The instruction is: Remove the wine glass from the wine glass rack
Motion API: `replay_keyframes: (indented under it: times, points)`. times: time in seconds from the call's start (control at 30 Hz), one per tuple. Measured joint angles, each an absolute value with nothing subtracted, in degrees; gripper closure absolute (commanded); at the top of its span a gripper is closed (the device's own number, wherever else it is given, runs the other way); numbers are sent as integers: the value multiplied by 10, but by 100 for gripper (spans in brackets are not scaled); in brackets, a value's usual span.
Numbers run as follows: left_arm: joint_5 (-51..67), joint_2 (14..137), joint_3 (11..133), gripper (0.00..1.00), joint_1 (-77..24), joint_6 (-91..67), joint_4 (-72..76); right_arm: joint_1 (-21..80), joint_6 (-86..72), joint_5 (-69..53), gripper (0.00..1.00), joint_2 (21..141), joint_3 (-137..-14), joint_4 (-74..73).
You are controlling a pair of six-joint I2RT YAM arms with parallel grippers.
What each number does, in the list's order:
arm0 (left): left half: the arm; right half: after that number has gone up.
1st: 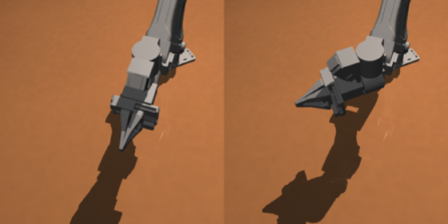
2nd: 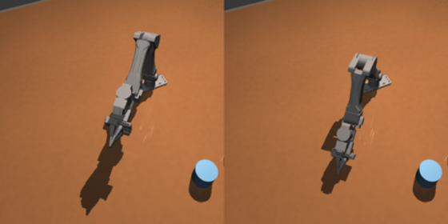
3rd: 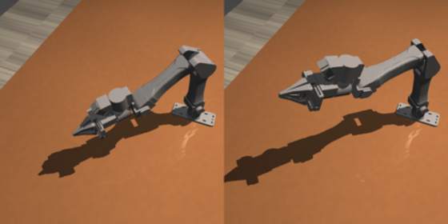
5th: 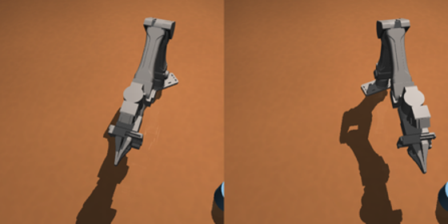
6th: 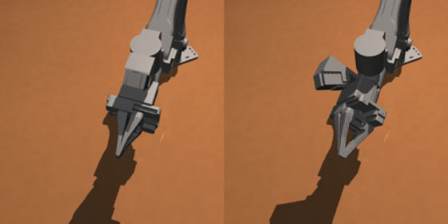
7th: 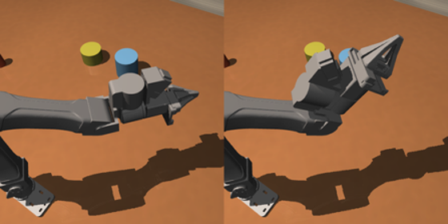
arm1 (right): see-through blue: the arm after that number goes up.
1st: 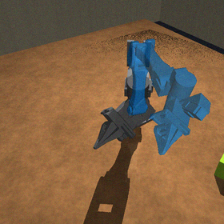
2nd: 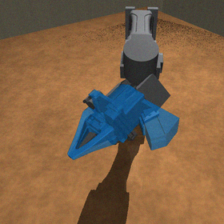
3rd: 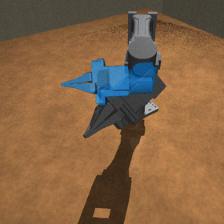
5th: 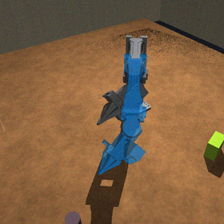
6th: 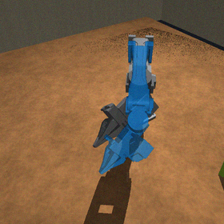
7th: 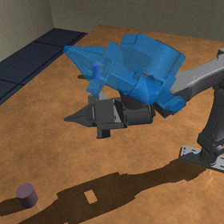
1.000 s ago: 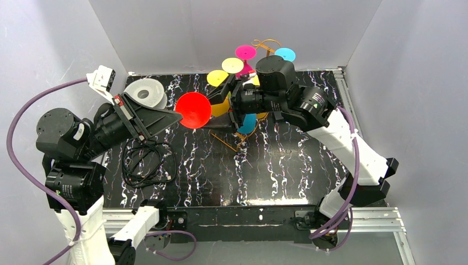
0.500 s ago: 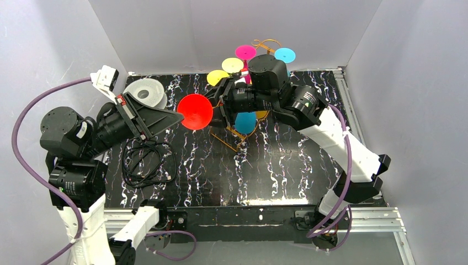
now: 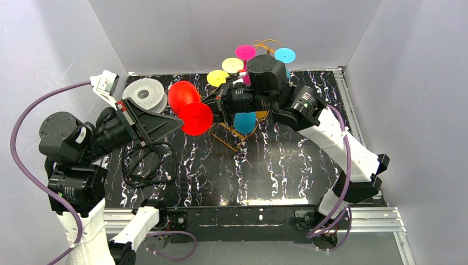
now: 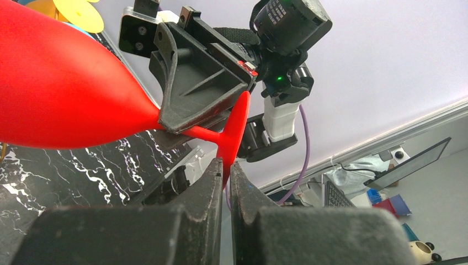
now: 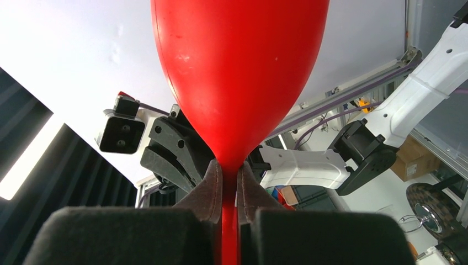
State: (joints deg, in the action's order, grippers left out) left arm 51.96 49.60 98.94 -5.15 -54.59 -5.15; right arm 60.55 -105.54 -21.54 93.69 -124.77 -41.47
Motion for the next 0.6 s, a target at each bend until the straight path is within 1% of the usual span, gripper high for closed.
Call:
replay_keyframes:
  times: [0.1, 0.13, 0.23, 0.33, 0.5, 0.6]
  points:
    - [519, 494, 989, 100, -51, -540, -59, 606, -1054, -215, 99, 937, -1245, -415]
    - [520, 493, 989, 99, -51, -538, -64, 607, -1054, -215, 99, 936, -1243, -414]
    - [520, 491, 990, 85, -51, -535, -77, 609, -1050, -215, 99, 935, -1239, -415]
    - [519, 489, 990, 66, -51, -534, -90, 609, -1035, -212, 99, 934, -1239, -413]
    - [517, 482, 1001, 46, -51, -531, -132, 609, -1001, -206, 99, 917, -1220, -399]
    - [516, 477, 1013, 39, -51, -528, -156, 609, -978, -202, 99, 900, -1211, -393]
